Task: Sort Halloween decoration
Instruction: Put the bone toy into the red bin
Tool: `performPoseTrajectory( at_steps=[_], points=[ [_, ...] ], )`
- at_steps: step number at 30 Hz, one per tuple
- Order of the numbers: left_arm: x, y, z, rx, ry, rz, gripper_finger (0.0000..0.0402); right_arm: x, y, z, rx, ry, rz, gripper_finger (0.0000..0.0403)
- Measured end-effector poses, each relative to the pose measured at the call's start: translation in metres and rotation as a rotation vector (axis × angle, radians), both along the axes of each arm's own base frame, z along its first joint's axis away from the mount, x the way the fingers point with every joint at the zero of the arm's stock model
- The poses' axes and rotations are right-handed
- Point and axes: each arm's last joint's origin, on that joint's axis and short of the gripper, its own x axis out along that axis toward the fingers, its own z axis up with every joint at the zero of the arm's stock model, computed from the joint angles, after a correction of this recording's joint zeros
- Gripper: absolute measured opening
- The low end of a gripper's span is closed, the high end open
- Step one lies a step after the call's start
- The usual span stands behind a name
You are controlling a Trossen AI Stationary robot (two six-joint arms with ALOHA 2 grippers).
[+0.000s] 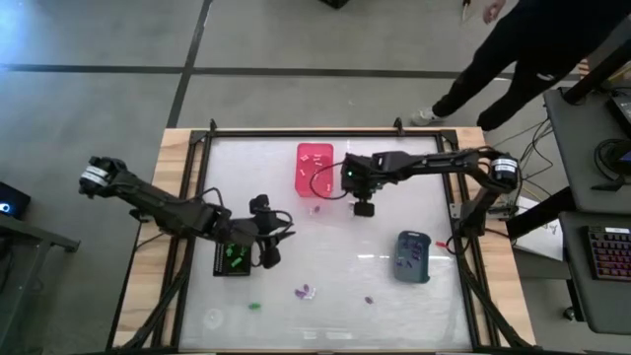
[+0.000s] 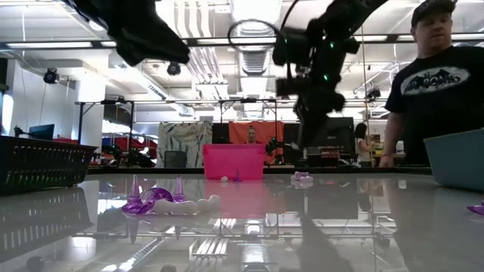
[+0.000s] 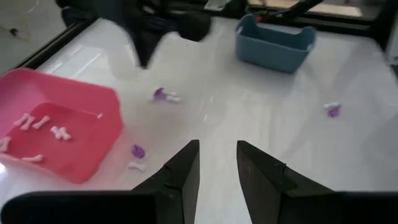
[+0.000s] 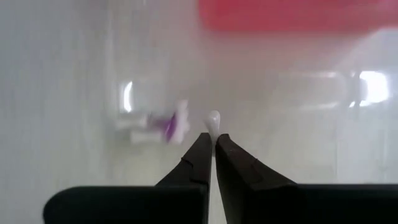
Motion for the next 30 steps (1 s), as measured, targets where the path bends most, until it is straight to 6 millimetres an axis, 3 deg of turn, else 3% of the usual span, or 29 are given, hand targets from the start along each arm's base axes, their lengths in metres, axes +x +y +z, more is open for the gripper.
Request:
performPoseTrajectory(
  at_steps=[6,10,18,23,30],
  points=[
    [-0.012,-0.013,0.010,0.029,-0.053,-0.002,0.0089,0.013,-0.014,0.029,-0.052,-0.211,-0.021,0.0009],
    [-0.019,-0.017,0.018,0.048,-0.093,0.016,0.0089,0.030,-0.023,0.037,-0.108,-0.395,-0.028,0.0009],
    [-0.028,-0.018,0.027,0.043,-0.123,0.014,0.0089,0.062,-0.035,0.029,-0.186,-0.639,-0.039,0.0009],
    [-0.029,-0.020,0.026,0.040,-0.123,0.005,0.0089,0.070,-0.040,0.014,-0.178,-0.634,-0.074,0.0009],
    [-0.029,-0.022,0.023,0.033,-0.105,0.008,0.0089,0.072,-0.043,0.007,-0.150,-0.621,-0.130,0.0018]
  ],
)
